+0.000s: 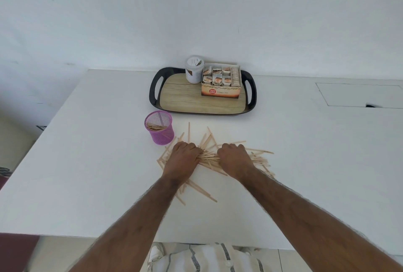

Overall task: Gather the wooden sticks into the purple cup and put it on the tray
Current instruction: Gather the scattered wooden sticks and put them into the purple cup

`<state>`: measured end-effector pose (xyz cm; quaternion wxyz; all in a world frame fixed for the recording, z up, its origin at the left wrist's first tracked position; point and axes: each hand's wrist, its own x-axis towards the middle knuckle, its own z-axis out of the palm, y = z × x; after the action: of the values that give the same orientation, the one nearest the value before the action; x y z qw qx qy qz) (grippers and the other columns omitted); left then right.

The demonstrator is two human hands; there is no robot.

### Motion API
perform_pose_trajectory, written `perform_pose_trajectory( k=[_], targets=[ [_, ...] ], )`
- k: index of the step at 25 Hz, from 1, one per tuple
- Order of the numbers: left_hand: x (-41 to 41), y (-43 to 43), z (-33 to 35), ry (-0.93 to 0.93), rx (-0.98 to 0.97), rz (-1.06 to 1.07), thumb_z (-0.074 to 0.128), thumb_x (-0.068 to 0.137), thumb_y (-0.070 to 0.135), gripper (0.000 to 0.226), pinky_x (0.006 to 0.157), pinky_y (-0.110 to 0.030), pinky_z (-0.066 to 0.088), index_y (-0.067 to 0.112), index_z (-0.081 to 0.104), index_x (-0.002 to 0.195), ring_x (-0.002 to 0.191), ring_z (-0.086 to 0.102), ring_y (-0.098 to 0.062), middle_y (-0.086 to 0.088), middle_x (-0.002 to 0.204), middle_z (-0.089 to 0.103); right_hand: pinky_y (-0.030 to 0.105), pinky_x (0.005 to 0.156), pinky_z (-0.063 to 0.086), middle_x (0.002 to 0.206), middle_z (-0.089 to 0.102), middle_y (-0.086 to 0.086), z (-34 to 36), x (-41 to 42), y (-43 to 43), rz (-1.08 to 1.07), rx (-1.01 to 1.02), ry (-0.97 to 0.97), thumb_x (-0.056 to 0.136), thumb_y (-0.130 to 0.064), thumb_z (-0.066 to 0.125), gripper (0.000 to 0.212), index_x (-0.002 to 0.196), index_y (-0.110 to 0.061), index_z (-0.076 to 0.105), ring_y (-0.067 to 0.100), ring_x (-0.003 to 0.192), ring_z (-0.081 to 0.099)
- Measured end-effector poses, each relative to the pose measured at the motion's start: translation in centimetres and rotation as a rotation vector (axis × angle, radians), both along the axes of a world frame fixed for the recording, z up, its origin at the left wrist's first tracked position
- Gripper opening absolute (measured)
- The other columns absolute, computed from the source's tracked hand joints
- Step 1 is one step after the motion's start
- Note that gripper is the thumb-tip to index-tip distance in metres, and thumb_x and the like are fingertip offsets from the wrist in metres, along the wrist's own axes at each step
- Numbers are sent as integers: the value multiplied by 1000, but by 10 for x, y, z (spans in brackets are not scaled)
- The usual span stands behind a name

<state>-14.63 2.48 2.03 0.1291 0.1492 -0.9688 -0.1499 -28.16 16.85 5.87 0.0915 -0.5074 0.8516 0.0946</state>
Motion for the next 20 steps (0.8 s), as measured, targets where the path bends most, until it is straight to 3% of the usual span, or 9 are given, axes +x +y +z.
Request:
perform_pose_trajectory(
  k=[5,10,16,20],
  targets=[
    [6,-4,-6,39,13,36,70,90,15,17,97,-42,45,18,73,107,92,61,-26,1,96,69,41,85,43,109,63,6,2,-8,7,-9,-51,28,95,-7,46,24,108,-14,65,28,102,62],
    [6,-5,-6,28,19,45,69,90,15,17,97,-41,44,18,73,106,93,61,-26,2,97,69,38,77,50,95,71,6,6,-25,14,-59,-86,-80,91,-7,49,18,91,-15,66,30,90,67],
    [7,-6,-11,23,21,46,69,87,13,20,98,-41,44,18,72,107,93,59,-25,3,97,66,37,84,50,106,73,4,17,-44,21,-76,-143,-211,95,-16,57,21,107,-14,74,25,99,65],
    [7,-7,-14,20,16,45,68,88,14,20,98,-45,46,19,71,107,95,58,-24,3,99,65,31,74,43,104,74,2,24,-56,23,-47,-143,-257,98,-11,56,21,105,-13,75,22,95,64]
  ],
)
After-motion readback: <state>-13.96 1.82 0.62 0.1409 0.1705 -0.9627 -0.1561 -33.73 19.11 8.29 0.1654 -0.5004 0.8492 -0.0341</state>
